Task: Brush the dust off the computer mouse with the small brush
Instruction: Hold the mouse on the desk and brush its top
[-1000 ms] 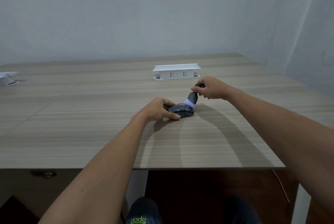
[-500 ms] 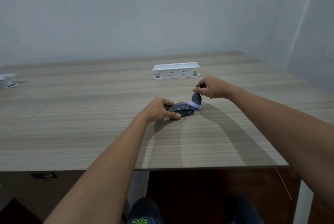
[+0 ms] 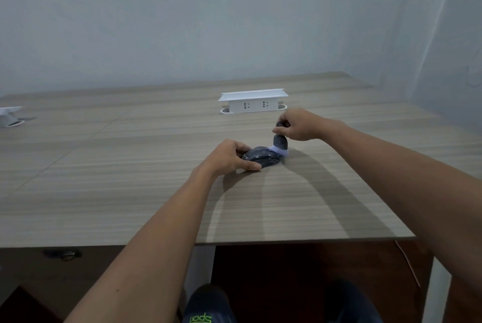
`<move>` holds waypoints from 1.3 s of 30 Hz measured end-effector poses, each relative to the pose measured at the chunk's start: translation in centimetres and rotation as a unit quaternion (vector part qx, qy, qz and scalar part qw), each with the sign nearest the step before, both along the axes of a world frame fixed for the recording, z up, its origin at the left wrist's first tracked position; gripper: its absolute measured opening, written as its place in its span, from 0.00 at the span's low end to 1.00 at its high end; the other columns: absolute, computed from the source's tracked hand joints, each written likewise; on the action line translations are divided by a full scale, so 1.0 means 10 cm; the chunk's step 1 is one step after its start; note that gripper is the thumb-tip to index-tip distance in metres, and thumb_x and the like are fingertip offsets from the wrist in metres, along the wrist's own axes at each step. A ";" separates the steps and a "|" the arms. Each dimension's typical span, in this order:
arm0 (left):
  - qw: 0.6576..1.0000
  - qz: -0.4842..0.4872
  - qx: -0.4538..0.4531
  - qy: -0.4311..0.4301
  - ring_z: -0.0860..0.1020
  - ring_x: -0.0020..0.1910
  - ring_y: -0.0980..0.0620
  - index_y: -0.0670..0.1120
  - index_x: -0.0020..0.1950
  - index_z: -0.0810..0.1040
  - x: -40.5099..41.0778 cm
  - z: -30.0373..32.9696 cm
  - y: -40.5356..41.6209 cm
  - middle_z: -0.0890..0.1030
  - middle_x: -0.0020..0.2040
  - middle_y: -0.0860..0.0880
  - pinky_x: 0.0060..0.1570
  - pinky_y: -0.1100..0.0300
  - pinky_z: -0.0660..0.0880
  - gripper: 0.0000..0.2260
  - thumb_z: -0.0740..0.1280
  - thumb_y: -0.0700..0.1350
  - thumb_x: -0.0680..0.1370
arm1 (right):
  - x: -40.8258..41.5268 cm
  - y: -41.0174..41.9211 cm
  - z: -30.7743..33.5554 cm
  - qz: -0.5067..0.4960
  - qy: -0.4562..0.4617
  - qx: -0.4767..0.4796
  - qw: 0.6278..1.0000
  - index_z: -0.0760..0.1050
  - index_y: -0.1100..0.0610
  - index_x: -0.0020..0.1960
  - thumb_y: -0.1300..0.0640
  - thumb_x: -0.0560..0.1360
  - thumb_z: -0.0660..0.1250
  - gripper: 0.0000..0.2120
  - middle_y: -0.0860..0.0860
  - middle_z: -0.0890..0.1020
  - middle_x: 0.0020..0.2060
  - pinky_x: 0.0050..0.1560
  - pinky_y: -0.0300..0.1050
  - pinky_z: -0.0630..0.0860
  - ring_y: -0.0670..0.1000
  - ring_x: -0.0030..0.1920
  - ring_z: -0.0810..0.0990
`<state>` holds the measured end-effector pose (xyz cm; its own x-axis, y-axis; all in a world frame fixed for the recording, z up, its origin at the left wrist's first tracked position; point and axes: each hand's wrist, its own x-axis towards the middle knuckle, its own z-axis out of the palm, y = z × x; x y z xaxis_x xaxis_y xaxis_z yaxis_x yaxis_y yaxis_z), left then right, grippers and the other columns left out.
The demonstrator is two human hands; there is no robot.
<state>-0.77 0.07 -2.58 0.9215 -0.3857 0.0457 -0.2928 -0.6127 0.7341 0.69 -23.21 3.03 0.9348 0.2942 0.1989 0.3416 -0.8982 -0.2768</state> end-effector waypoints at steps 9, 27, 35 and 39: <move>1.000 0.009 0.009 -0.002 0.84 0.53 0.49 0.46 0.60 0.83 0.00 0.01 0.00 0.87 0.52 0.48 0.61 0.48 0.78 0.24 0.81 0.50 0.66 | -0.01 0.19 0.05 0.029 0.008 0.112 0.993 0.80 0.66 0.44 0.51 0.80 0.65 0.18 0.54 0.79 0.30 0.26 0.37 0.72 0.41 0.19 0.73; 1.000 0.017 -0.013 -0.008 0.84 0.51 0.51 0.47 0.58 0.85 -0.02 -0.03 -0.03 0.87 0.49 0.50 0.59 0.49 0.80 0.23 0.82 0.51 0.66 | -0.06 0.07 0.00 -0.012 0.049 0.093 0.994 0.80 0.67 0.45 0.58 0.82 0.63 0.14 0.54 0.84 0.29 0.25 0.37 0.76 0.42 0.18 0.77; 1.000 0.020 -0.019 -0.007 0.85 0.51 0.46 0.48 0.55 0.86 0.01 -0.07 -0.02 0.88 0.47 0.48 0.57 0.46 0.79 0.22 0.82 0.53 0.64 | -0.12 0.14 0.03 0.020 0.035 0.181 0.983 0.79 0.64 0.46 0.57 0.81 0.64 0.11 0.54 0.83 0.30 0.26 0.37 0.76 0.43 0.20 0.78; 1.000 0.018 -0.019 -0.006 0.85 0.50 0.48 0.48 0.56 0.86 0.01 -0.07 -0.02 0.88 0.47 0.49 0.58 0.46 0.79 0.24 0.82 0.54 0.63 | -0.12 0.08 0.03 0.012 0.036 0.150 0.988 0.79 0.65 0.46 0.58 0.81 0.64 0.12 0.54 0.83 0.29 0.27 0.39 0.77 0.43 0.19 0.78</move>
